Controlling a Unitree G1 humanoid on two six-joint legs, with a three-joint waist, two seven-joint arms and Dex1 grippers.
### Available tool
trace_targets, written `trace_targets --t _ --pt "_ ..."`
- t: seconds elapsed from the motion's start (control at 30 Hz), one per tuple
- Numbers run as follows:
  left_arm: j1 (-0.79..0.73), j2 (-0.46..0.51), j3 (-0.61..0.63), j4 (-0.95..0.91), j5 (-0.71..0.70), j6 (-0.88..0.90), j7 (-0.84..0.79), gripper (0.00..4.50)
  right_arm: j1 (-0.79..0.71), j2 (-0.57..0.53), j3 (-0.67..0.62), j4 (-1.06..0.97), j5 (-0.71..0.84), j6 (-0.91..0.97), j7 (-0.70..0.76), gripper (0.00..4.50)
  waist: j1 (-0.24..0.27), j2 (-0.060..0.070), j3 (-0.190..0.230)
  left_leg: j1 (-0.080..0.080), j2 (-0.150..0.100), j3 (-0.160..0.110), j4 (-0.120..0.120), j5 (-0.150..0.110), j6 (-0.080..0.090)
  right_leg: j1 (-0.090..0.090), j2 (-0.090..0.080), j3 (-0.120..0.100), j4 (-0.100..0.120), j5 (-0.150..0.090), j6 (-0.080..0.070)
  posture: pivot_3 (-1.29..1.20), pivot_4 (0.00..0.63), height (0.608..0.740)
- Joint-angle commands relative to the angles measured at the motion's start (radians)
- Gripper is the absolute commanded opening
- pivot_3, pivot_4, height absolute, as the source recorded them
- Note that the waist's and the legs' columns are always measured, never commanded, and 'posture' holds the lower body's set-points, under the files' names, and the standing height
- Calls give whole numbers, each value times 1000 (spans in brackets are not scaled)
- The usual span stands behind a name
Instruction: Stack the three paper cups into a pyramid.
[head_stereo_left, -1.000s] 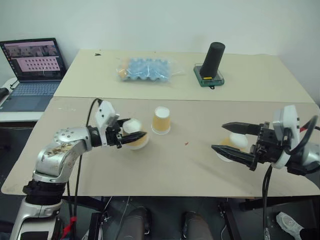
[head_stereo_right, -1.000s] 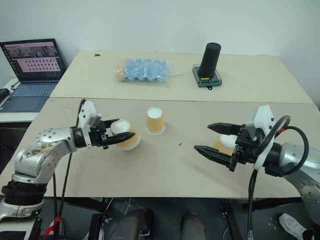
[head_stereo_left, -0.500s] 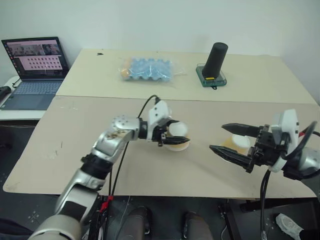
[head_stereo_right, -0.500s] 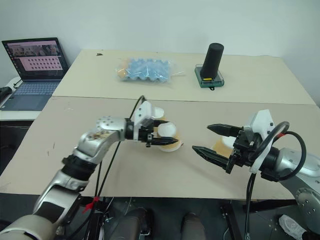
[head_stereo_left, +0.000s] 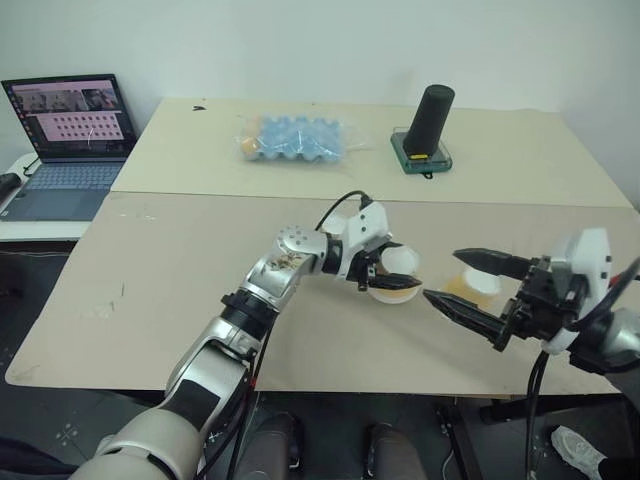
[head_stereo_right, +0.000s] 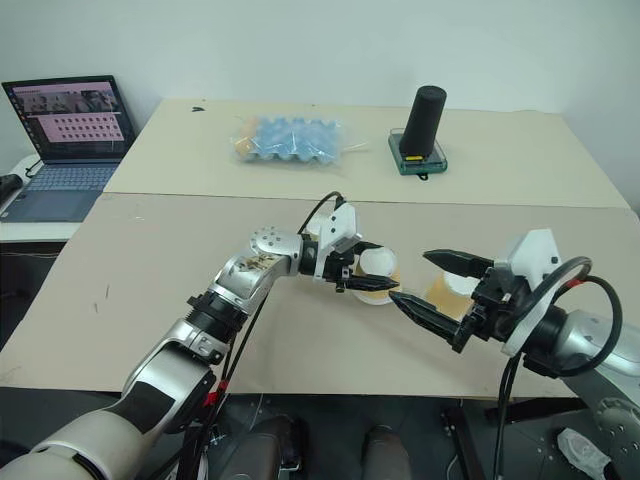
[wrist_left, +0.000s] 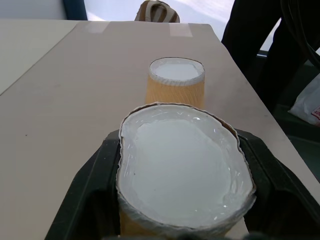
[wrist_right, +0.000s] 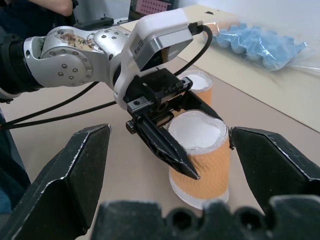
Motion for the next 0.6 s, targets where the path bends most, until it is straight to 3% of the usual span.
trace_targets --t 0.03,0.13,0.2,0.23,0.3,0.6 --pt "-16 -16 -2 -4 13 -14 -17 2430 7 3 -46 -39 24 -27 -16 4500 0 0 0 0 0 0 0 0 0 0 0 0 0 0 0 0 150 726" --pt "-12 -16 -4 4 29 -18 -20 2430 13 6 -49 -43 26 -31 -23 4500 2 0 0 0 0 0 1 0 0 0 0 0 0 0 1 0 150 726" --pt "-14 -15 1 1 29 -15 -24 3382 14 6 -50 -42 25 -33 -25 4500 2 0 0 -1 0 0 1 0 1 0 0 0 0 0 1 0 150 726" --pt "-14 -14 3 0 30 -15 -26 3586 15 6 -51 -42 25 -34 -25 4500 1 0 0 -1 0 0 1 0 1 0 0 0 0 0 1 0 150 726" --pt "-15 -13 6 0 37 -22 -21 4408 15 5 -52 -40 26 -35 -25 4500 1 0 0 -1 0 0 1 0 1 0 0 0 0 0 1 0 150 726" --pt "-22 -7 51 -41 25 -2 -10 4466 1 -1 -35 -21 24 -41 -16 4500 1 0 0 -1 0 0 1 0 1 0 0 0 0 0 1 0 150 726"
